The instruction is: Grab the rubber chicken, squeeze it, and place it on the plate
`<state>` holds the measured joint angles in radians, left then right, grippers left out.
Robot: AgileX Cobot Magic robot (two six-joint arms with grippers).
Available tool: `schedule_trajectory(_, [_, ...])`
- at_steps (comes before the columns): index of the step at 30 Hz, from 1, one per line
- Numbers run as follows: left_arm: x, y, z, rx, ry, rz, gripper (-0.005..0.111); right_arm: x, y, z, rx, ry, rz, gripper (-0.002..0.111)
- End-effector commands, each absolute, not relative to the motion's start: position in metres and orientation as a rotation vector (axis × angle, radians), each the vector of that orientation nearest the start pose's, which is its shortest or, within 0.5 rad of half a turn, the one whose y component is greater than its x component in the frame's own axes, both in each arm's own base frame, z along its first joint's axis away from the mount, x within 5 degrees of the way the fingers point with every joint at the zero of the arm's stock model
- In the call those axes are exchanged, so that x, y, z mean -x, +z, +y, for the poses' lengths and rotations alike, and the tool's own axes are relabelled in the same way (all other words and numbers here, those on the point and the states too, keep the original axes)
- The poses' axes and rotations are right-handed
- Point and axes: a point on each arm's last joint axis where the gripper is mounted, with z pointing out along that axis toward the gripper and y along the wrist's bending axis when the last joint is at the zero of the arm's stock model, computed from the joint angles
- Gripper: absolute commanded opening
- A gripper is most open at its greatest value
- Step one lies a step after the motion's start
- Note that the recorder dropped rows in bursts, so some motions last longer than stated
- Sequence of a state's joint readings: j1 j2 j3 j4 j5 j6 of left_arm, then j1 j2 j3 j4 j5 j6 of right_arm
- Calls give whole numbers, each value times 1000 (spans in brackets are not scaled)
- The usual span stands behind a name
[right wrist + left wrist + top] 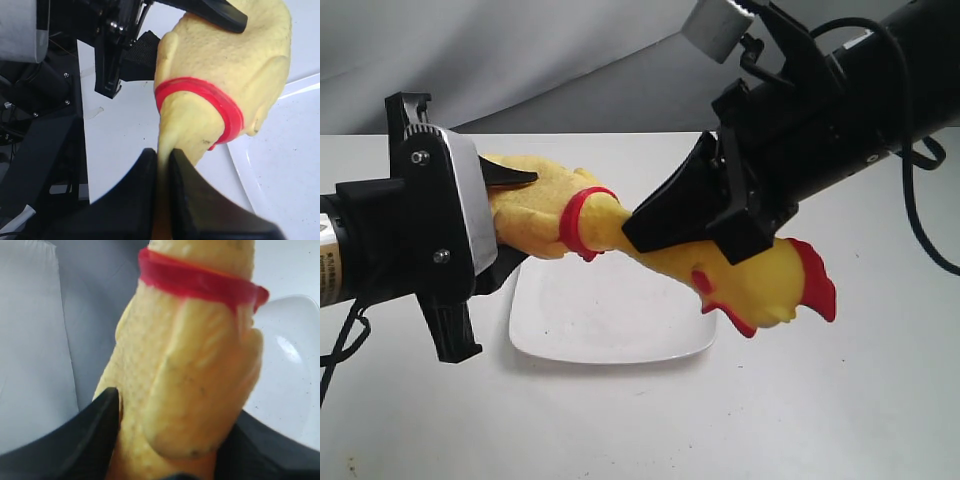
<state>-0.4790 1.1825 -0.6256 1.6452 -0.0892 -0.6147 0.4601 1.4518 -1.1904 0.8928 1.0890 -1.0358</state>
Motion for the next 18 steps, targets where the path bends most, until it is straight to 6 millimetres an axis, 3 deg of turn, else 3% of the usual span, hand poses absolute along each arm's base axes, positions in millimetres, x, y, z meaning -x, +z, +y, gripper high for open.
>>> schedule_trajectory(1, [-212, 263, -120, -1395, 204, 1507, 1, -228, 336, 185, 1358, 979, 1997, 0])
schedule_trajectory(12, [-212, 263, -120, -1396, 205, 1505, 4, -228, 336, 185, 1358, 979, 1997, 0])
schedule_trajectory(15, [-211, 263, -122, -1408, 176, 1492, 24, -228, 336, 185, 1358, 979, 1997, 0])
schedule_trajectory(17, [-210, 263, -123, -1418, 162, 1483, 45, -228, 336, 185, 1358, 979, 1997, 0])
schedule_trajectory(18, [-210, 263, -123, -1427, 169, 1476, 62, -228, 336, 185, 1358, 979, 1997, 0])
